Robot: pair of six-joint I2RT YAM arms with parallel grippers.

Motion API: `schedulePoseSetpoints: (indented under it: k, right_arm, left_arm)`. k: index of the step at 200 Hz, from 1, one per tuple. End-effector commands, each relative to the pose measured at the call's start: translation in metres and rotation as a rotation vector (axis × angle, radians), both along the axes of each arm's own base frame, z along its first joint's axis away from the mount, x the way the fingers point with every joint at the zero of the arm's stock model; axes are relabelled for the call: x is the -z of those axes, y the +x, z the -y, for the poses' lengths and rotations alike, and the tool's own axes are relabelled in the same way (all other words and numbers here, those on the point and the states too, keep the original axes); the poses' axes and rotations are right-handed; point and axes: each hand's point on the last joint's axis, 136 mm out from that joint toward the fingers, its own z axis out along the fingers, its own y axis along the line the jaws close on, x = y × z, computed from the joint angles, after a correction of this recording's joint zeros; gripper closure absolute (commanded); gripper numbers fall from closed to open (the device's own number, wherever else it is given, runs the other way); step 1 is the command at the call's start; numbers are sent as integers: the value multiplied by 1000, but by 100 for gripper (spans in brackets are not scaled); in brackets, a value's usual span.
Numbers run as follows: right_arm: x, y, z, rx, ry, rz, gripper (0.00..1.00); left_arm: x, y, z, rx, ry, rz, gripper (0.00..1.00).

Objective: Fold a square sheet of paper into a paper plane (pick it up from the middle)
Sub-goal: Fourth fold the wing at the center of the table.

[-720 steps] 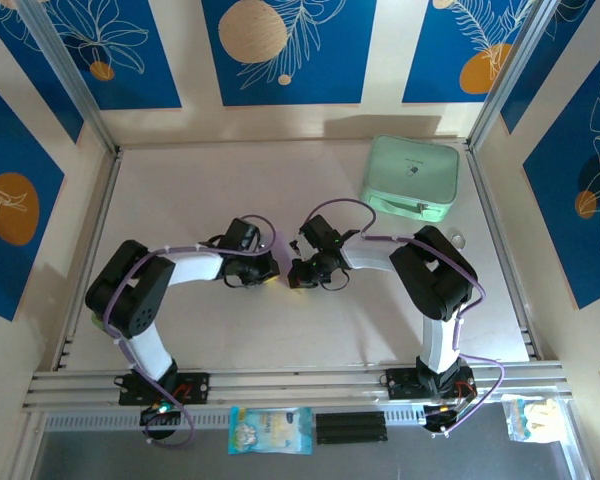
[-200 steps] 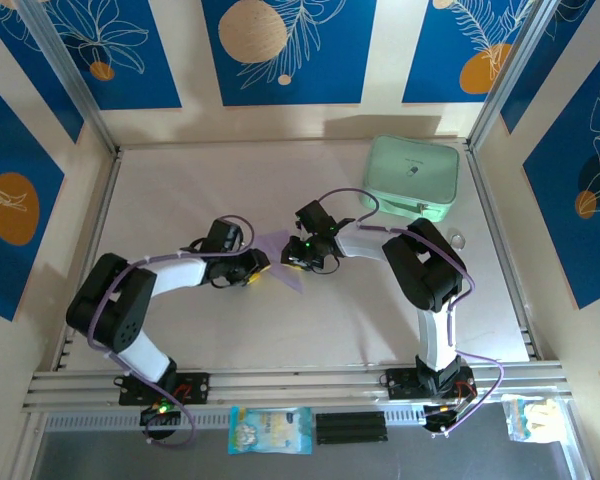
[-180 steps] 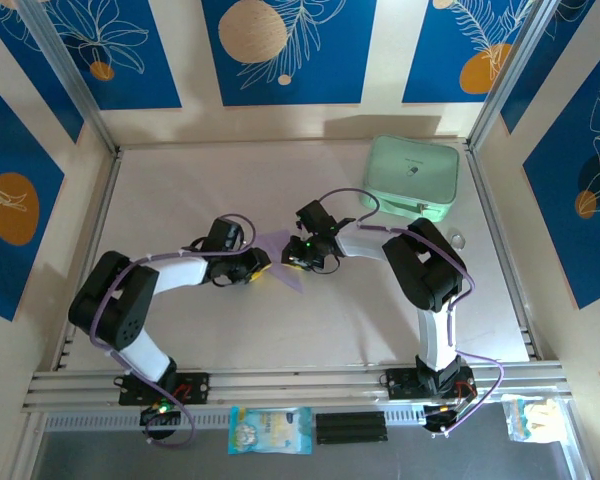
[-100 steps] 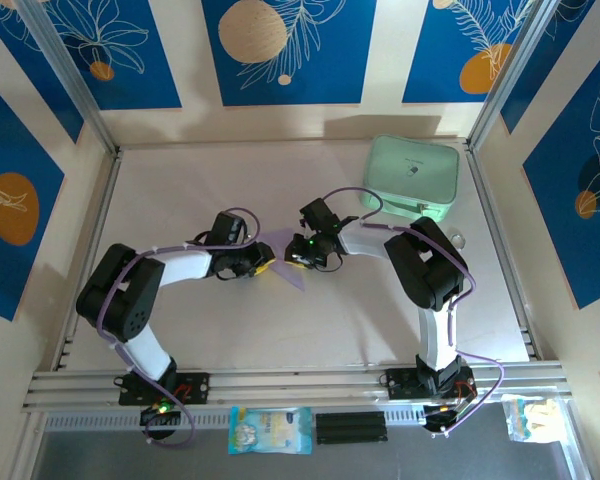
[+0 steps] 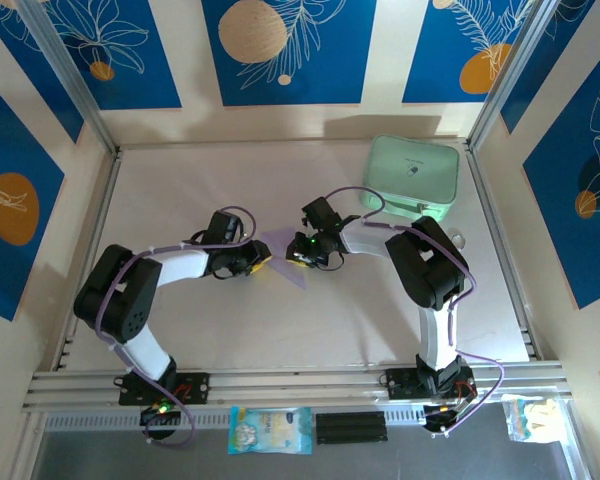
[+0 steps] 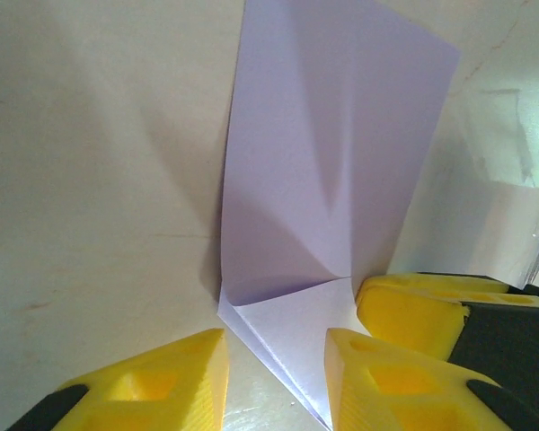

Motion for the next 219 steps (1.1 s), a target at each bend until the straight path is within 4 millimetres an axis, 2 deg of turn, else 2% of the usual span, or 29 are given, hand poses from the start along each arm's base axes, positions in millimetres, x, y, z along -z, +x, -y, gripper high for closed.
schedulePoseSetpoints:
  k: [1,53,81,137,219]
  right_arm:
    - [28,-11,19,27,-78,-84,75]
    - [28,-10,19,24,-73,-85,76]
    - [29,-11,19,22,-73,-87,78]
    - [28,-9,19,22,-72,-84,78]
    - [25,-6,21,22,-57,-75,78]
  left_arm:
    - [-2,6,4,6,-23,1,65]
    - [0,9,10,20,-48,-5,68]
    - [-6,12,17,37,-83,7,72]
    - [-13,15,24,64,-114,29,73]
    - [-4,14,20,43,-107,16,70]
